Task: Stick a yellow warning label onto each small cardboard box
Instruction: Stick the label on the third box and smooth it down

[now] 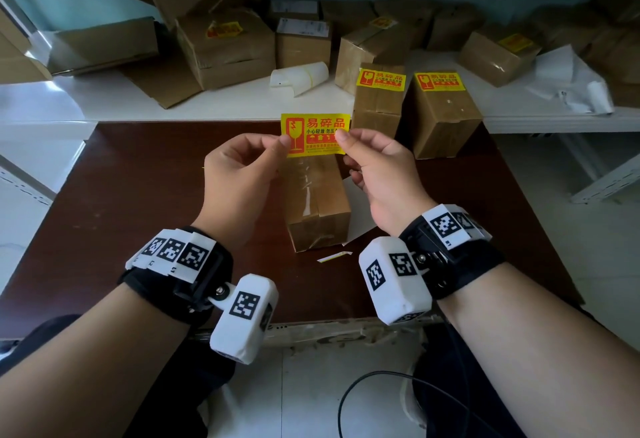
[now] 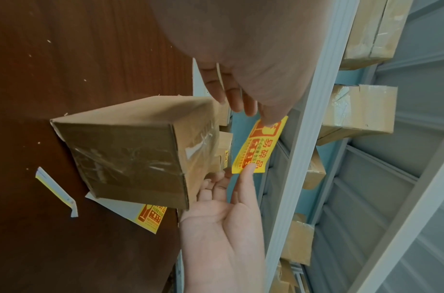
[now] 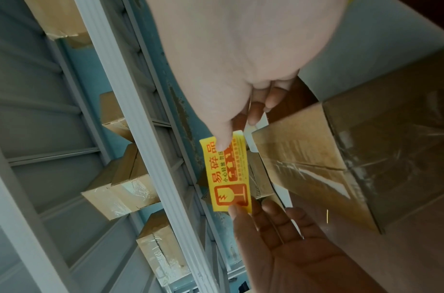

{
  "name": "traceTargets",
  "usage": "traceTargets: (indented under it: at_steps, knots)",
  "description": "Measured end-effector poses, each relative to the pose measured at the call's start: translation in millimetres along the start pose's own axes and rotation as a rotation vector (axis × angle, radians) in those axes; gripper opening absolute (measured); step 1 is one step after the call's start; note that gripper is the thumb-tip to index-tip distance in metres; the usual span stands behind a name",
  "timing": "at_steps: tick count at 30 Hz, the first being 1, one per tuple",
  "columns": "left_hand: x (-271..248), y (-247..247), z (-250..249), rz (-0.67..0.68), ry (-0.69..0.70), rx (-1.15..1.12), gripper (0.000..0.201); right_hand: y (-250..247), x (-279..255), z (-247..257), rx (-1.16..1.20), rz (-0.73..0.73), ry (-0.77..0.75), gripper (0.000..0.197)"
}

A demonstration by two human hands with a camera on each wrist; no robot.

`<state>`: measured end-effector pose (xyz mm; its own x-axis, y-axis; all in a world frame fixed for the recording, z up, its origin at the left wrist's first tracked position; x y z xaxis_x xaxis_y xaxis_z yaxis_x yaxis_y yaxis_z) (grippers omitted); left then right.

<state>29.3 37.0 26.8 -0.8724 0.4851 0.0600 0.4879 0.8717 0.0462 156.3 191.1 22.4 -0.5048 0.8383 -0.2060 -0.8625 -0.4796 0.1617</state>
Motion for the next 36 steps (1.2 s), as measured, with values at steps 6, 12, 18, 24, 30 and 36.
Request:
traceTargets:
  at_steps: [6, 12, 18, 24, 30, 36]
  knots:
    - [2, -3, 1, -0.018, -0.002, -0.035, 0.017, -1, 0, -3, 0.0, 0.031, -0.081, 0.015]
    - [-4, 2, -4, 0.066, 0.023, -0.059, 0.047, 3, -6, -2, 0.029, 0.099, -0.139, 0.019]
    - [-15, 7, -7, 0.156, 0.126, 0.002, 0.049, 8, -12, -7, -0.034, 0.135, -0.288, 0.031]
    - [-14, 5, -12, 0.068, 0.091, 0.042, 0.027, 8, -15, -8, -0.107, 0.136, -0.327, 0.04]
    - [-5, 3, -5, 0.017, 0.006, 0.095, 0.036, 8, -21, -7, -0.19, 0.182, -0.361, 0.044]
    - [3, 0, 2, -0.027, -0.047, 0.121, 0.023, 8, -16, -11, -0.159, 0.146, -0.369, 0.03]
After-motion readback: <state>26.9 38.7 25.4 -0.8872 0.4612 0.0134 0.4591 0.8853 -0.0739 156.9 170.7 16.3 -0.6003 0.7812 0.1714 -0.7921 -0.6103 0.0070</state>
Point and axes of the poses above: each hand's wrist, its own x-axis towards the middle knuckle, its own y-axis out of the palm, z = x × y, the point moved 1 cm from there along x, towards the middle knuckle, and after that the axes turned 3 degrees about -z, right-handed, at the moved point
